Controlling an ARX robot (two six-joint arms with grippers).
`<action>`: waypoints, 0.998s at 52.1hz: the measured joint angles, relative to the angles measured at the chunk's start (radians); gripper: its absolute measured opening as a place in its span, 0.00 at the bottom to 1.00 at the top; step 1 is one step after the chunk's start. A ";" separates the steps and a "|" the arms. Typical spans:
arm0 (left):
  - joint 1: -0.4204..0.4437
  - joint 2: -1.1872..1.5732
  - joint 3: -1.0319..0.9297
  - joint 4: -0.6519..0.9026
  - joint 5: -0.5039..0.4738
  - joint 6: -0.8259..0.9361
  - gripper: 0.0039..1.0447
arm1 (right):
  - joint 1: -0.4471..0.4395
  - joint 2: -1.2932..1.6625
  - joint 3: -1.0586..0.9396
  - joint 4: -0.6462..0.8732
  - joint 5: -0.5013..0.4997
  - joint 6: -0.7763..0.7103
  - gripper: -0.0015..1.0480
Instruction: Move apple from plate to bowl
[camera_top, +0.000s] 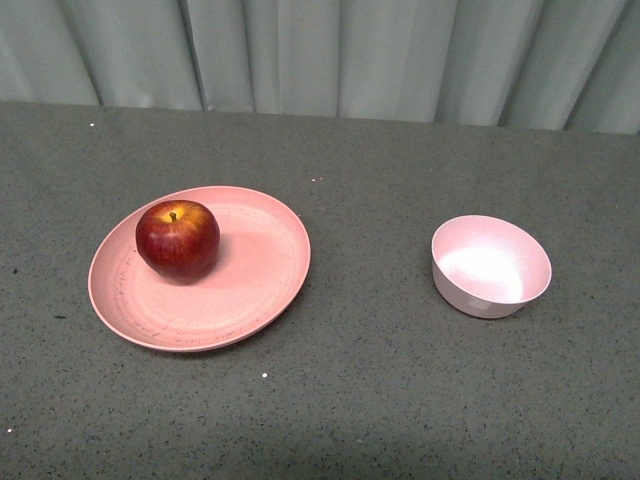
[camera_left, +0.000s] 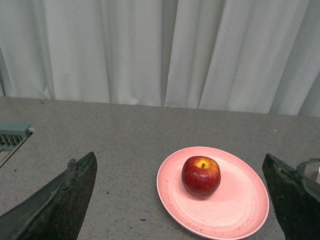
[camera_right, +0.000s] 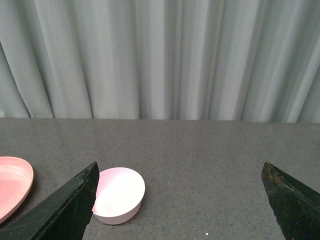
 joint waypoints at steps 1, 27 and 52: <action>0.000 0.000 0.000 0.000 0.000 0.000 0.94 | 0.000 0.000 0.000 0.000 0.000 0.000 0.91; 0.000 0.000 0.000 0.000 0.000 0.000 0.94 | 0.000 0.000 0.000 0.000 0.000 0.000 0.91; 0.000 0.000 0.000 0.000 0.000 0.000 0.94 | 0.000 0.000 0.000 0.000 0.000 0.000 0.91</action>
